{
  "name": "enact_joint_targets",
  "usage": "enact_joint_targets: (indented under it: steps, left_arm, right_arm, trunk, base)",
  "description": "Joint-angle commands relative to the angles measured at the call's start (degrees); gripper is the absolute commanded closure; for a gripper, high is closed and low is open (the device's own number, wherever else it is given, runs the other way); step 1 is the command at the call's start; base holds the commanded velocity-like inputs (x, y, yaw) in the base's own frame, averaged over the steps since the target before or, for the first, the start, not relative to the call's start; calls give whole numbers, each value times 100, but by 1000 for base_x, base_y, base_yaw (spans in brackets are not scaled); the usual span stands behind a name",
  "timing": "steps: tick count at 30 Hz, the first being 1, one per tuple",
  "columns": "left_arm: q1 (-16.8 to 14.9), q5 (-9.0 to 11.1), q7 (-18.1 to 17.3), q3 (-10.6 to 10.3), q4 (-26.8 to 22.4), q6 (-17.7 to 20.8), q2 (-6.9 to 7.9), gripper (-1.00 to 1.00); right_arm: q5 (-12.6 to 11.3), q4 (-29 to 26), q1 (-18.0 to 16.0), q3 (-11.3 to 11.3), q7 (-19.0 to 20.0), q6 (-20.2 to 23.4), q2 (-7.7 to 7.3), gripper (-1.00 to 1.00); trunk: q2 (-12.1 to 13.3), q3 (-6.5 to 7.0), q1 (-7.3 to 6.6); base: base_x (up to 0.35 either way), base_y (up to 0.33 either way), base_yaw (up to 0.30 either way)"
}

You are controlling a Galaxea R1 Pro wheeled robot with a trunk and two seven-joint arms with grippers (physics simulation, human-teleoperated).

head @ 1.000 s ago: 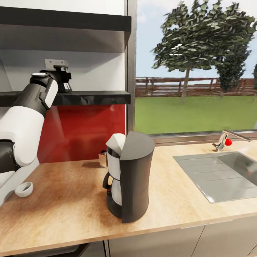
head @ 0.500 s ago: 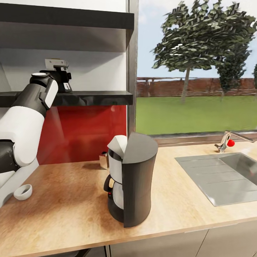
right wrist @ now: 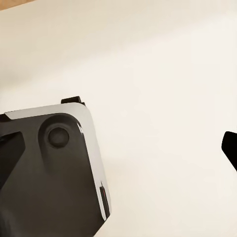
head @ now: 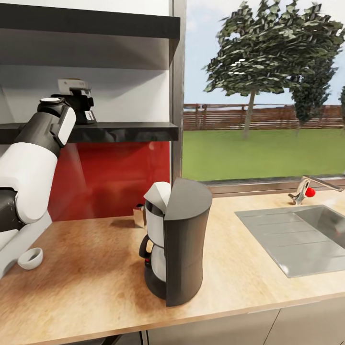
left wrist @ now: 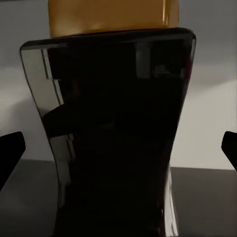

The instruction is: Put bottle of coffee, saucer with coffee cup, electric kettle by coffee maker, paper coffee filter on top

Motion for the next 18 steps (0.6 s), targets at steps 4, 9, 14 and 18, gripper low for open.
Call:
enact_joint_targets:
  steps: [4, 9, 14, 18]
  left_arm:
    - [0, -6, 21, -21, -8, 30, 33, -100]
    - [0, -3, 21, -21, -8, 30, 42, -100]
    - [0, 1, 21, -21, -1, 30, 43, -100]
    - [0, 6, 21, -21, 1, 30, 43, -100]
  right_arm:
    - [-41, 6, -2, -17, 10, -23, 1, -100]
    - [-41, 6, -2, -17, 10, -22, 1, -100]
    - [-41, 6, -2, -17, 10, -22, 0, -100]
    - [-41, 6, -2, -17, 10, -24, 1, -100]
  trunk:
    - [-4, -2, 3]
    - [-4, -2, 3]
    - [-4, -2, 3]
    - [-4, -2, 3]
  base:
    - [26, 0, 0]
    - [6, 0, 0]
    - [27, 0, 0]
    - [88, 0, 0]
